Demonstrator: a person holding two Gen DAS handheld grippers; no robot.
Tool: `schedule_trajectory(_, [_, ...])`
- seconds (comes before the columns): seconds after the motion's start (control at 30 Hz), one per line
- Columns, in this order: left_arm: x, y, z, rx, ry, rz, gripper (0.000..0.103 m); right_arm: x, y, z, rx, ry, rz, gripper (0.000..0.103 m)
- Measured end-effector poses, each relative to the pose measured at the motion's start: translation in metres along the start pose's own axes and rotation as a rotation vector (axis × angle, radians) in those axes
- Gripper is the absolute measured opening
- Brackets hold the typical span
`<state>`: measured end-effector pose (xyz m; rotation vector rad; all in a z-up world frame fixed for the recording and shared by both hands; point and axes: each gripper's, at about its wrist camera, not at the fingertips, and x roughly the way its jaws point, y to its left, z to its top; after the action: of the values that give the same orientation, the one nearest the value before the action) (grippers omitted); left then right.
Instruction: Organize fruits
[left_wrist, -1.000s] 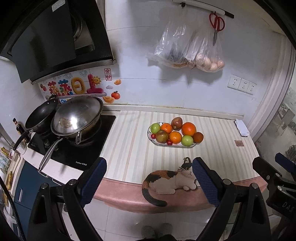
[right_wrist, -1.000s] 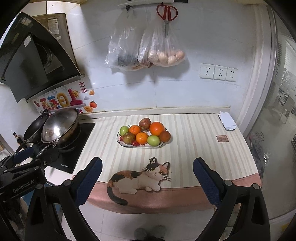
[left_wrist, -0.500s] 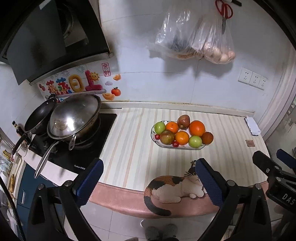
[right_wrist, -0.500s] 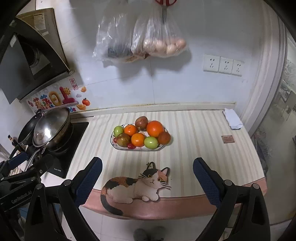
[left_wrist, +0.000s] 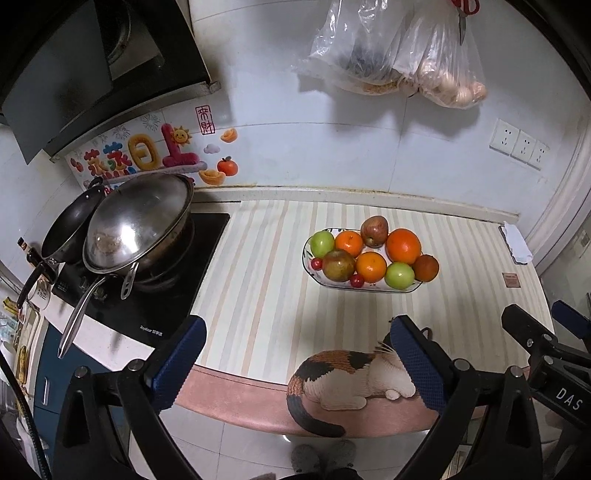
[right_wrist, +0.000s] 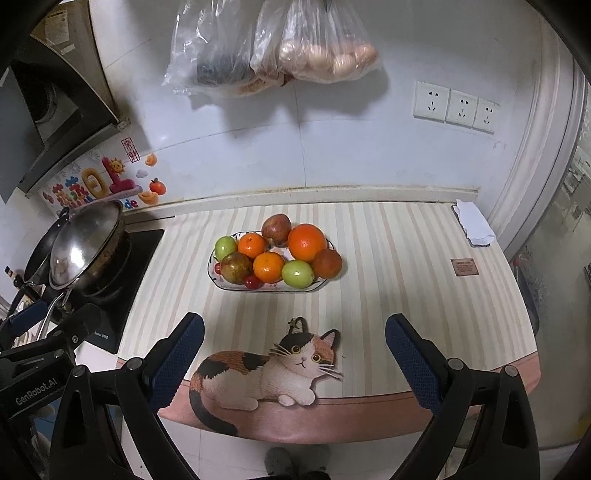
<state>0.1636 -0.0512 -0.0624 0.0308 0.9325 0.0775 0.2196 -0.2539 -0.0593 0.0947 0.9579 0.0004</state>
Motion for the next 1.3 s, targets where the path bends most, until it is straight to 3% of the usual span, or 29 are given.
schedule_trajectory(1.3, [-0.005, -0.005, -0.002, 0.007, -0.006, -0.006, 0.102, -0.006, -0.005, -0.002, -0.02, 0.008, 0.019, 0.101])
